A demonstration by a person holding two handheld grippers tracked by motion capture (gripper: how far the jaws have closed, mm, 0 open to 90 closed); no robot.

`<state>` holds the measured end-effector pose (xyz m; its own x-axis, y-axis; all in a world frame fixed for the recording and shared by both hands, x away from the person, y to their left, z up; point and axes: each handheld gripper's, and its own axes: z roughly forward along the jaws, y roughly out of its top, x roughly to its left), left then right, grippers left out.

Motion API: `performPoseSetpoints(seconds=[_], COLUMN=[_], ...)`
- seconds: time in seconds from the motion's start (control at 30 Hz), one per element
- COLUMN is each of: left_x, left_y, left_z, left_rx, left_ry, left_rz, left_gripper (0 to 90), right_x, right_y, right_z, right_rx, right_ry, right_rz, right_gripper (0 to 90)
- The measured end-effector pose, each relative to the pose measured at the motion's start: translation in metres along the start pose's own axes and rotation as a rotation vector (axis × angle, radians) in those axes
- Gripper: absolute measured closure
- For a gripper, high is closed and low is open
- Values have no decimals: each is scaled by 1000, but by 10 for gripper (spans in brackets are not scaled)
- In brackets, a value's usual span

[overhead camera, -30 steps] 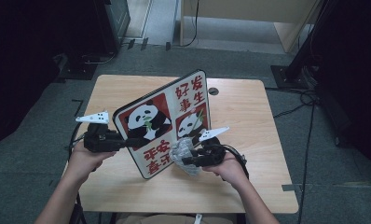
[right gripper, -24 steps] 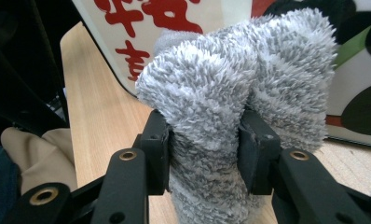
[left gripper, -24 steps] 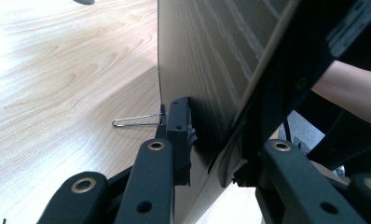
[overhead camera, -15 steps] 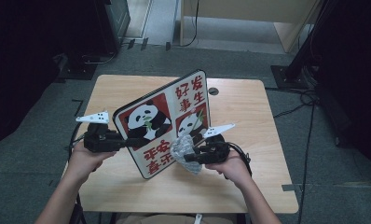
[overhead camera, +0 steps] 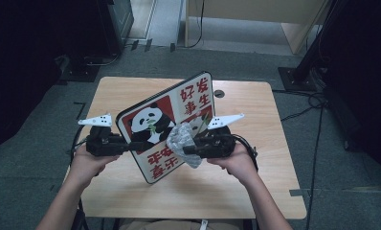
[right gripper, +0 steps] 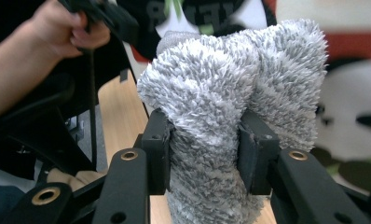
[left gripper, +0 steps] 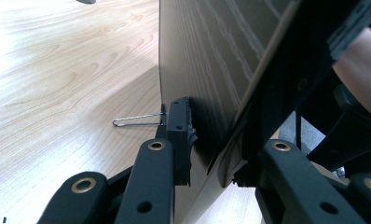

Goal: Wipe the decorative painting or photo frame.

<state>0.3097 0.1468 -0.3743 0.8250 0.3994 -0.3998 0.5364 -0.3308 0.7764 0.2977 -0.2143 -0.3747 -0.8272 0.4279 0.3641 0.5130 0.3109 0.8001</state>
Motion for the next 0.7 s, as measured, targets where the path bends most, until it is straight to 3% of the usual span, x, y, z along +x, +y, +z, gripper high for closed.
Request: performPoseSetpoints(seconds=[0.7], left_x=[1], left_y=[0], left_z=[0], left_rx=[-2], left_ry=[-6], left_rz=[-1], left_gripper=[735], right_x=[43], right_y=[105], right_z=[-14], right_rx=[-98], right_ry=[8], right_rz=[-165], right_gripper=[612])
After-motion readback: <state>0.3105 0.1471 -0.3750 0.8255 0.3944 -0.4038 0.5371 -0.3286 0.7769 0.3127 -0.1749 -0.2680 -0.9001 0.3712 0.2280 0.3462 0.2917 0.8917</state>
